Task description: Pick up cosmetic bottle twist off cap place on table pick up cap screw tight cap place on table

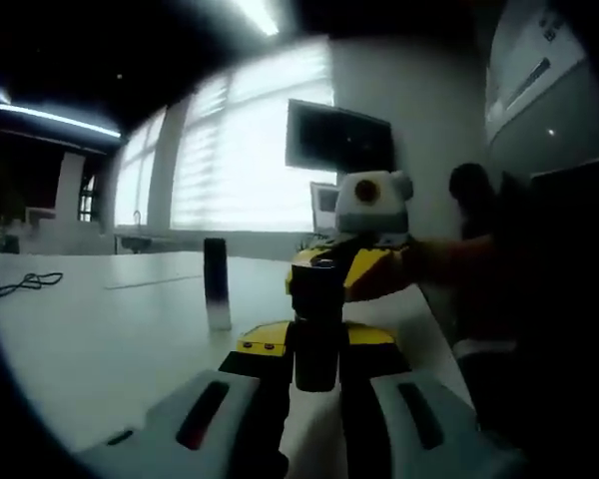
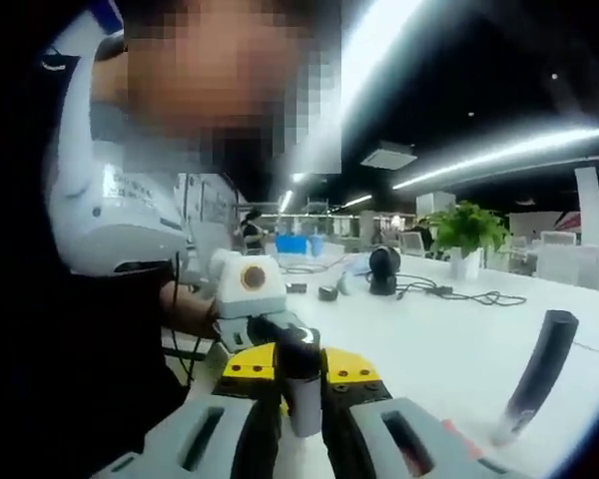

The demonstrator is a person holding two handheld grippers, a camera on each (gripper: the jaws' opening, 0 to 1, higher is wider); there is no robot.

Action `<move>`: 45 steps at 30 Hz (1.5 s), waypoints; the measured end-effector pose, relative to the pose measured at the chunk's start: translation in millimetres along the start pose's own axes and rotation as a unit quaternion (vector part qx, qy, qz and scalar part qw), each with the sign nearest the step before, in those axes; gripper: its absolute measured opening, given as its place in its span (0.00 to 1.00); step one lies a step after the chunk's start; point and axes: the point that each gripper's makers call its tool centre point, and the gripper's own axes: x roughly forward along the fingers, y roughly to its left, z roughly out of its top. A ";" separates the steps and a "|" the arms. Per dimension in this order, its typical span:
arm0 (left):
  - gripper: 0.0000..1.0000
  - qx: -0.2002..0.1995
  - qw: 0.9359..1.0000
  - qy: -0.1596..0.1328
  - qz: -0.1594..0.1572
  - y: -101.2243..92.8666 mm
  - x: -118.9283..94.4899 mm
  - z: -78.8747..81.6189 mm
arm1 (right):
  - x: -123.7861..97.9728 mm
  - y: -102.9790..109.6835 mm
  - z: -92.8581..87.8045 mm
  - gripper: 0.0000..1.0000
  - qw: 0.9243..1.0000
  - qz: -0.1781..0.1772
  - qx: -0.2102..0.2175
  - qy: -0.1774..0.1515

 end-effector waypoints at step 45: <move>0.07 0.009 0.992 0.010 0.126 52.2 -11.0 -1.0 | 68.4 -10.2 -2.0 0.08 0.964 -0.264 0.010 -0.010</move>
